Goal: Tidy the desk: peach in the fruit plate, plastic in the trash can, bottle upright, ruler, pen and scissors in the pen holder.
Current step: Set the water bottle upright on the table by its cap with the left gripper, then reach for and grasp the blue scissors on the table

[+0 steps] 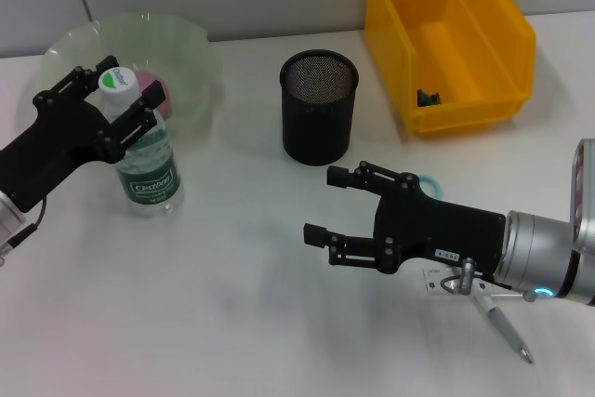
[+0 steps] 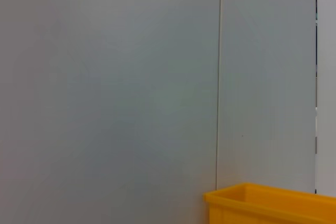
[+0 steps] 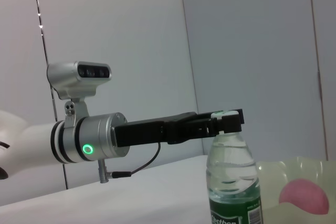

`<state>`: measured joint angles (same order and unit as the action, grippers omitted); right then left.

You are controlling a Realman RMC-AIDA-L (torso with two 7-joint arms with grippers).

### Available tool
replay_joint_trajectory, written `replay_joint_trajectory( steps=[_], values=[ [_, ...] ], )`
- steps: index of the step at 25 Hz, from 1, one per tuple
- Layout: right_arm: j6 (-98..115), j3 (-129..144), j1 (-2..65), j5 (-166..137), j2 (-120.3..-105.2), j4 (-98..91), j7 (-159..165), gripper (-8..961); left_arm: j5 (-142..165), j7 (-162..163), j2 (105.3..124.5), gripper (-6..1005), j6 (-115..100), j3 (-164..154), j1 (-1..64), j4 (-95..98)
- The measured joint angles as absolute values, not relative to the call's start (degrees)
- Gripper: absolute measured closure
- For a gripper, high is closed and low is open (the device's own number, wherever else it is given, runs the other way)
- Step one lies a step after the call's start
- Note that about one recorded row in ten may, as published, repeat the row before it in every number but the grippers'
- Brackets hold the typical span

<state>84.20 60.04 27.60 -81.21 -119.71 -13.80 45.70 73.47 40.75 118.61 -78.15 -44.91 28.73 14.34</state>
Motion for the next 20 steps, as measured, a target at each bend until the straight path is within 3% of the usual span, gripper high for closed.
replay_joint_trajectory(
  steps=[3,6,12,13,20],
  values=[
    [84.2,60.11,27.6,-81.21,-119.71,-13.8,45.7,121,73.47,40.84,118.59,505,-78.34,-44.91,28.77,14.45],
    [84.2,60.04,27.56,-81.21,-119.71,-13.8,45.71,120,73.47,40.85,118.58,273,-79.04,-44.91,28.6,14.71],
    [84.28,59.46,27.16,-80.7,-119.68,-13.8,45.71,121,73.43,41.97,118.3,222,-83.08,-44.99,26.66,17.03],
    [84.37,59.43,27.11,-80.53,-119.65,-13.8,45.71,121,73.66,44.19,118.2,213,-85.93,-45.29,22.92,21.53],
    [84.65,58.98,26.8,-79.87,-119.34,-14.7,48.24,122,78.32,45.62,116.71,209,-96.13,-46.16,15.79,26.1]
  ],
)
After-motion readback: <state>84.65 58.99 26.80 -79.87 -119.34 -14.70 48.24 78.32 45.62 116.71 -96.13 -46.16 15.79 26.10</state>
